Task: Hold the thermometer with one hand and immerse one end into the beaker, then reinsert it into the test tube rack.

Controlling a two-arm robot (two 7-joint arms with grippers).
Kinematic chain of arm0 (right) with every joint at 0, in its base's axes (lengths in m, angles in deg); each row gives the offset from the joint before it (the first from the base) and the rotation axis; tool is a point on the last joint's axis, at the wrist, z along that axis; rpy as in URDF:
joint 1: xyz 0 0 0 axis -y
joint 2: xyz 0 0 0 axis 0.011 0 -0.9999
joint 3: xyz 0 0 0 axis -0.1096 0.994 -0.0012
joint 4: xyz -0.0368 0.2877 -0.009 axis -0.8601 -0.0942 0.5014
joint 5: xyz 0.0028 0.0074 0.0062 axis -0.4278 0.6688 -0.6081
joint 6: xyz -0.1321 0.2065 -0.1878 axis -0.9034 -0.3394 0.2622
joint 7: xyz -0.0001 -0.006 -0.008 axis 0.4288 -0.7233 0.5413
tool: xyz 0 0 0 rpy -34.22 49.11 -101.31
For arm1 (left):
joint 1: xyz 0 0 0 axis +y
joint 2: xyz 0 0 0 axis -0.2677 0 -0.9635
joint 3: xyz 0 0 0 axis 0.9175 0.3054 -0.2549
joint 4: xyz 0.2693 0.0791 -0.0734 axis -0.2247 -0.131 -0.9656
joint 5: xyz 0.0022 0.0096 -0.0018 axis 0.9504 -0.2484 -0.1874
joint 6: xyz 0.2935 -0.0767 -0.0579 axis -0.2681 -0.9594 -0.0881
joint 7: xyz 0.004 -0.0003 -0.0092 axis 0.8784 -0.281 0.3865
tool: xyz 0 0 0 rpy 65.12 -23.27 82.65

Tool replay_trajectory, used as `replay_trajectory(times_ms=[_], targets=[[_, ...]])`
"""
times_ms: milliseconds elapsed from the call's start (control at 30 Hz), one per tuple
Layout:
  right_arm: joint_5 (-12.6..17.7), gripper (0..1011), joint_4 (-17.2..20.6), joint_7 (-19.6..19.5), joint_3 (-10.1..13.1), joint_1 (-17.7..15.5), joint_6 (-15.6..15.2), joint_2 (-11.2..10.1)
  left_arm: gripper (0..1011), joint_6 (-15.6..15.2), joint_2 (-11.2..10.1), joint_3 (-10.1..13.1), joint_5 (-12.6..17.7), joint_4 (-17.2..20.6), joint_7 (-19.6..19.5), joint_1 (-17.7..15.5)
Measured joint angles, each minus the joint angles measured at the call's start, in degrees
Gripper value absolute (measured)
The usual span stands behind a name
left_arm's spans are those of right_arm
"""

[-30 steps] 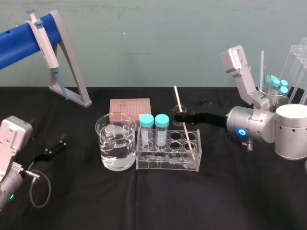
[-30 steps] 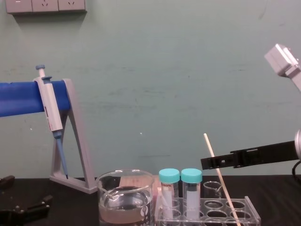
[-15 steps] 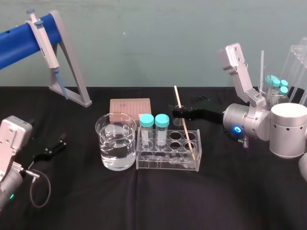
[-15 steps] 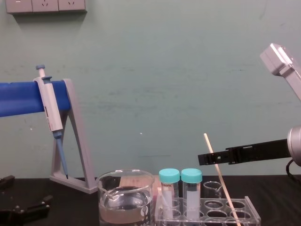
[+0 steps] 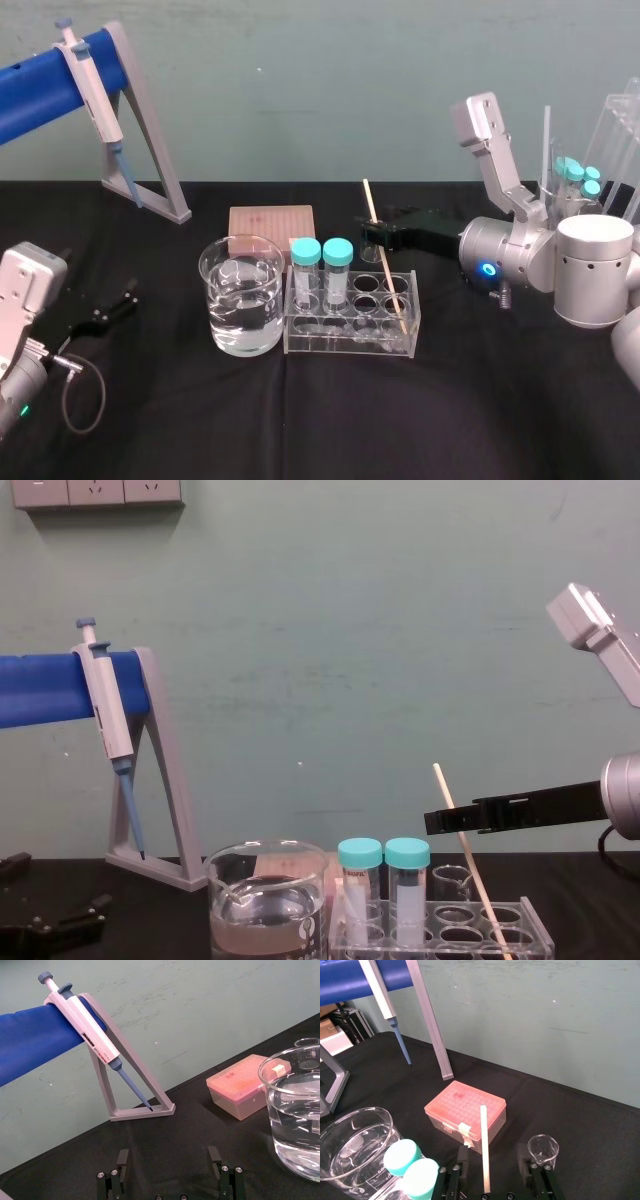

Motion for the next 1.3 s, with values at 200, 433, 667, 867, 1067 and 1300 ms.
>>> replay_trajectory(times_ms=[200, 433, 667, 867, 1067, 1300], targets=[[-0.2, 459, -0.8, 0.5, 0.0, 0.4, 0.2, 0.5, 1004, 0.0, 0.0, 0.0, 0.0, 0.0, 0.0, 0.0], [-0.6, 217, -0.9, 0.8, 0.3, 0.6, 0.4, 0.8, 1004, 0.0, 0.0, 0.0, 0.0, 0.0, 0.0, 0.0], [-0.9, 48, -1.1, 0.8, 0.6, 0.6, 0.5, 0.8, 1004, 0.0, 0.0, 0.0, 0.0, 0.0, 0.0, 0.0], [-1.1, 48, -1.4, 1.1, 0.7, 0.6, 0.6, 0.9, 1004, 0.0, 0.0, 0.0, 0.0, 0.0, 0.0, 0.0], [-1.1, 48, -1.5, 1.3, 1.0, 0.5, 0.9, 0.9, 1004, 0.0, 0.0, 0.0, 0.0, 0.0, 0.0, 0.0], [-0.7, 48, -0.5, 1.6, 2.1, -0.5, 3.0, 0.7, 1004, 0.0, 0.0, 0.0, 0.0, 0.0, 0.0, 0.0]])
